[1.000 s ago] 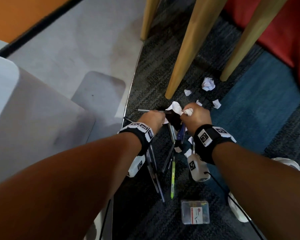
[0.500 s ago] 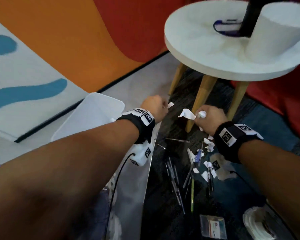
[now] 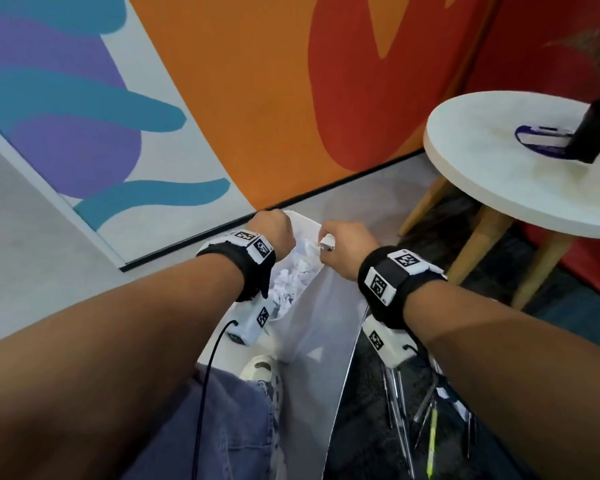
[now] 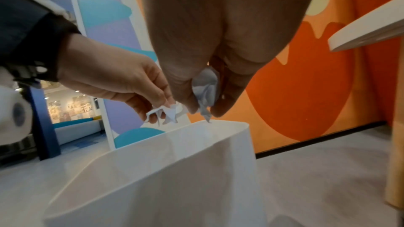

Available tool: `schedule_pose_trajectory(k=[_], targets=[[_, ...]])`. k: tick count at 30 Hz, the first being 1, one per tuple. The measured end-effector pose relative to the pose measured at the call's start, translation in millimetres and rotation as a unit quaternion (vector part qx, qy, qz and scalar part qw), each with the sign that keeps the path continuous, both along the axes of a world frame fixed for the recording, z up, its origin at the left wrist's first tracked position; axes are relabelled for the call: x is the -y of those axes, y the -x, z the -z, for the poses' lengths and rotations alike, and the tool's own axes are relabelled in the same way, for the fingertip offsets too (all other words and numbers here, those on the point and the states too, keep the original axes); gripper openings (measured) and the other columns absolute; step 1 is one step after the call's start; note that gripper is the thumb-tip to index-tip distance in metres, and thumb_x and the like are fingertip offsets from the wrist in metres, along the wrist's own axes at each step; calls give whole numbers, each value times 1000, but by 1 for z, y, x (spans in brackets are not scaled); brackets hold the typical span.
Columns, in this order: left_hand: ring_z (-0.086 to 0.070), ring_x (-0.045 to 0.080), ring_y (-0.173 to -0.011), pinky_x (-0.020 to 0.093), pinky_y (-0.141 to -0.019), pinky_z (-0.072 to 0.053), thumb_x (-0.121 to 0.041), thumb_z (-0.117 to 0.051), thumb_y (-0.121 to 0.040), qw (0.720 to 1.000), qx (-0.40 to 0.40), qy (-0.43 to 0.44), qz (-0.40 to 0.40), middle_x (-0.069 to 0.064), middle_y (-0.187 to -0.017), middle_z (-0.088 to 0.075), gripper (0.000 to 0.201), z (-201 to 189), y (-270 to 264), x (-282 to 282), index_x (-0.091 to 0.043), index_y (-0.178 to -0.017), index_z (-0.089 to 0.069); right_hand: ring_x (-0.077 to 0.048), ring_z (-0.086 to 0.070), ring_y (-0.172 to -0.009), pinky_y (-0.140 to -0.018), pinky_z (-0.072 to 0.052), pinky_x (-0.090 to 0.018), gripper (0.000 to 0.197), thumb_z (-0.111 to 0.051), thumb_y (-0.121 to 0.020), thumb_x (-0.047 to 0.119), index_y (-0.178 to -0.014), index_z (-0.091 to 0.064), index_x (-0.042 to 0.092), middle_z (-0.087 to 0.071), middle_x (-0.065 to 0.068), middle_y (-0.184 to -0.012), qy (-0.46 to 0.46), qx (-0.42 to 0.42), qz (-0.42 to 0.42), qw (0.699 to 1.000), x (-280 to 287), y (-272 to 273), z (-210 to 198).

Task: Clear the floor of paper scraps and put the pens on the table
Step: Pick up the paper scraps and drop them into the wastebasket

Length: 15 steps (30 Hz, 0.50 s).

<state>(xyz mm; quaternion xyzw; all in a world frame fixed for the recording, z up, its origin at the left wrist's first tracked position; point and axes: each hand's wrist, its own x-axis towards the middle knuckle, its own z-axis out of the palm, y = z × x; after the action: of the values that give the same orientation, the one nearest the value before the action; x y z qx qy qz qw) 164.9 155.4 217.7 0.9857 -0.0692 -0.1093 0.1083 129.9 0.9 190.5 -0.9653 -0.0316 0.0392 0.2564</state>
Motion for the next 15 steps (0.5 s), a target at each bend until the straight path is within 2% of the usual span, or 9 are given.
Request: schedule_pose_trajectory(k=[4, 6, 9, 12, 15], targets=[[-67, 28, -96, 32, -76, -53, -15, -53, -88, 996, -89, -27, 5, 10, -102, -71, 24, 16, -4, -22, -7, -103, -69, -28, -57, -99, -73, -38, -25, 17, -60, -85, 18, -101, -63, 17, -62, -9, -107, 29, -9, -21, 999, -19, -19, 16], [-68, 28, -96, 34, -82, -56, -17, -57, -87, 992, -121, -32, 4, 11, -102, -72, 24, 20, -5, -25, -8, -106, -69, -29, -57, -102, -78, -41, -27, 20, -61, -84, 16, -103, -62, 17, -61, -9, -110, 42, -19, -20, 999, -24, -27, 22], [-68, 25, -97, 32, -87, -55, -20, -61, -87, 992, -123, -30, 15, 7, -107, -70, 26, 27, -7, -27, -14, -112, -67, -27, -56, -104, -88, -46, -30, 43, -68, -80, 14, -120, -54, 22, -56, -8, -118, 42, -39, -28, 998, -26, -34, 29], [-65, 21, -103, 29, -88, -51, -22, -63, -87, 992, -119, -14, 28, 1, -116, -65, 33, 32, -9, -32, -21, -120, -63, -25, -53, -113, -96, -45, -35, 70, -76, -76, 18, -136, -42, 28, -50, -7, -129, 20, -62, -32, 997, -26, -35, 36], [-62, 21, -104, 29, -85, -49, -21, -63, -86, 994, -106, -3, 29, 1, -117, -63, 32, 36, -13, -34, -24, -118, -62, -22, -54, -113, -97, -45, -31, 65, -76, -78, 24, -135, -46, 28, -53, -5, -130, 27, -66, -34, 997, -23, -34, 39]])
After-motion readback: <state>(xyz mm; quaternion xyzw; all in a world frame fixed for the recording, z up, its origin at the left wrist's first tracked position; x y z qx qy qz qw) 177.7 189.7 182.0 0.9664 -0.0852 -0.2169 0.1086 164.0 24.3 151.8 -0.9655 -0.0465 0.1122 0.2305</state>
